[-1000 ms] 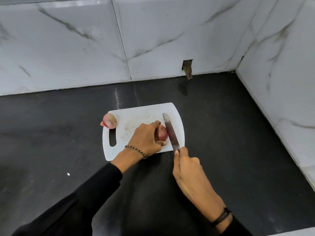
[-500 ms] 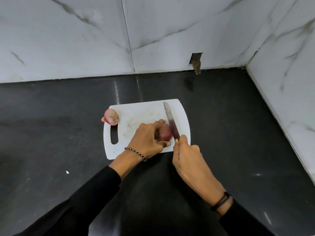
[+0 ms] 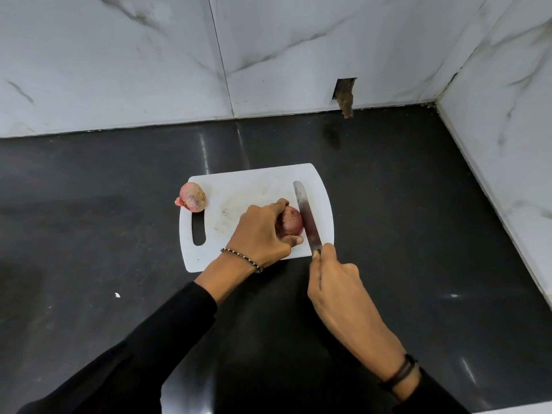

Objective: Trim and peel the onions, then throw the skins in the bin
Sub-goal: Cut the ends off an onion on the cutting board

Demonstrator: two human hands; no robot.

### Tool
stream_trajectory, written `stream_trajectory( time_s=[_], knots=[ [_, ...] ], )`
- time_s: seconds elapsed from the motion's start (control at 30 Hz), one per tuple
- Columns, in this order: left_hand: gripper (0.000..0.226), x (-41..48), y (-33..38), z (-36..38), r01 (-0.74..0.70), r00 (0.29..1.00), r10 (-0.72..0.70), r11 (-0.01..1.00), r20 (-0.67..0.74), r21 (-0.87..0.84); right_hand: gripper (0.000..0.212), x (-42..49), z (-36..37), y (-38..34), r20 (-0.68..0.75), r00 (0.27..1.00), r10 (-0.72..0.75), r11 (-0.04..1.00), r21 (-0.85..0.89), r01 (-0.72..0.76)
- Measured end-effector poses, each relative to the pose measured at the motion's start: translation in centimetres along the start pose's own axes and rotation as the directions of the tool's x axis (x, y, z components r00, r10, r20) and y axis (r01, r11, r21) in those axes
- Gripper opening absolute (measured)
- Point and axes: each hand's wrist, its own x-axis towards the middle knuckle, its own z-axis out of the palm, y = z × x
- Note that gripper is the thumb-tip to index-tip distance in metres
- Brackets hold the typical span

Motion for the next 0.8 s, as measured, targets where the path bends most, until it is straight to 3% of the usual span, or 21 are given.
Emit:
stream_trajectory(
  time_s=[0.17,0.37,0.53,0.8],
  knots=[
    [0.069,0.4,-0.4,0.1,-0.006,1.0,0.007,0.999,0.01,-0.039,0.015,1.1,0.1,-0.7,-0.061,0.998,-0.012,1.0,0.005,0.013],
    [0.061,0.7,-0.6,0.2,-0.023,1.0,0.023,1.0,-0.001,0.007,0.009,2.0,-0.9,-1.4,-0.031,0.999,-0.03,0.999,0.022,0.03],
    [0.045,0.8,-0.2,0.0,-0.032,0.999,0.032,0.999,0.007,0.026,0.018,1.1,-0.4,-0.3,-0.002,1.0,-0.024,1.0,0.009,0.024],
    [0.049,1.1,0.1,-0.5,-0.038,0.998,0.036,0.998,0.042,0.053,0.016,1.0,1.1,0.5,-0.038,0.999,-0.028,0.999,0.016,0.029]
  ],
)
